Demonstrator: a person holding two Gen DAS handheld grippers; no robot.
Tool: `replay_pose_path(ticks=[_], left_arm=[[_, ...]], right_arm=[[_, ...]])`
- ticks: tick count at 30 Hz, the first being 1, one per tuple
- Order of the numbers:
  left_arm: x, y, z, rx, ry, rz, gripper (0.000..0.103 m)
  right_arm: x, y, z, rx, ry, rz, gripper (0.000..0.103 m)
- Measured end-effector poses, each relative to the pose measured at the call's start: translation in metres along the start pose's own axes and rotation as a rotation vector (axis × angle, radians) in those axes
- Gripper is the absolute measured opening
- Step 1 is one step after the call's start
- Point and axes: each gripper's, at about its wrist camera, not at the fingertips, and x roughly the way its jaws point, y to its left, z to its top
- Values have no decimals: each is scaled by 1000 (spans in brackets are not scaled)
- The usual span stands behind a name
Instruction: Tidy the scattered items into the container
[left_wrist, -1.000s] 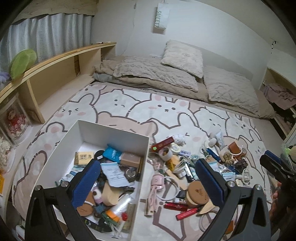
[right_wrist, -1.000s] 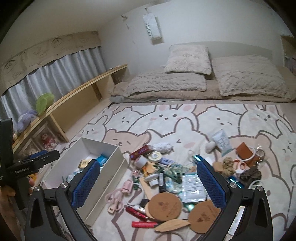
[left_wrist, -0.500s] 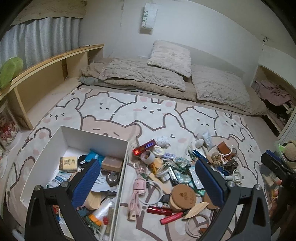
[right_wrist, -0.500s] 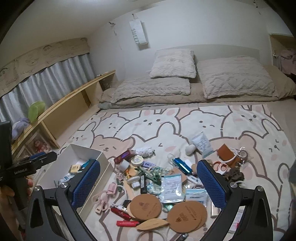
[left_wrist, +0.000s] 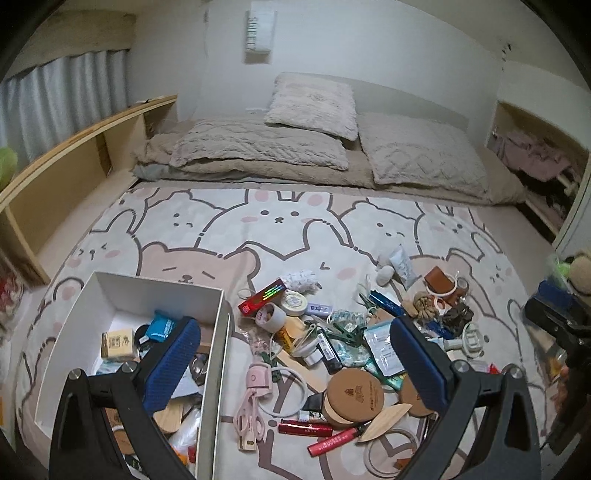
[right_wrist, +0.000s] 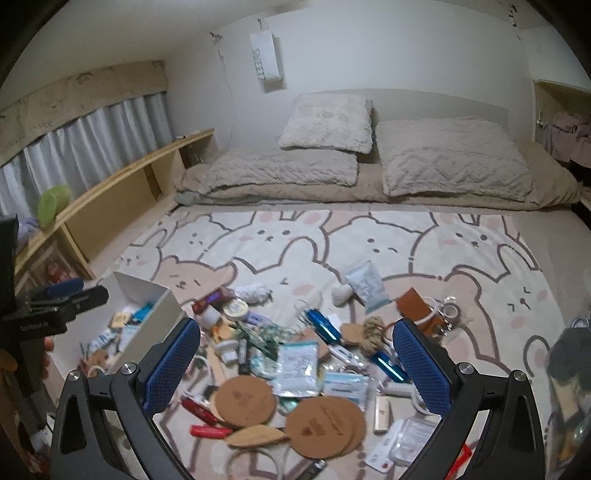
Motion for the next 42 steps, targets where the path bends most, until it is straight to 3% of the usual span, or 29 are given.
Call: replay_pose_path(ticks=[5,14,21,30,38,42], left_arm=[[19,-26,-4,89,30,-1,103],[39,-74,-13,181,101,-99,103],[53,-102,-40,263,171,-147,103],[64,-111,-71,237,249,-205,103],[87,-118,-103,222,360,-233,103],[94,-122,-116,246,378,-220,103]], right_arm=[[9,-13,-11,-8,66,-1,103],[28,-34,-32,-31,121,-30,103],[43,-40,-53,-35,145,-26,103],[66,-42,-78,-15,202,-21,103],[61,-42,-91,30,161,-25,103],[64,-45,-95,12,174,-54,103]])
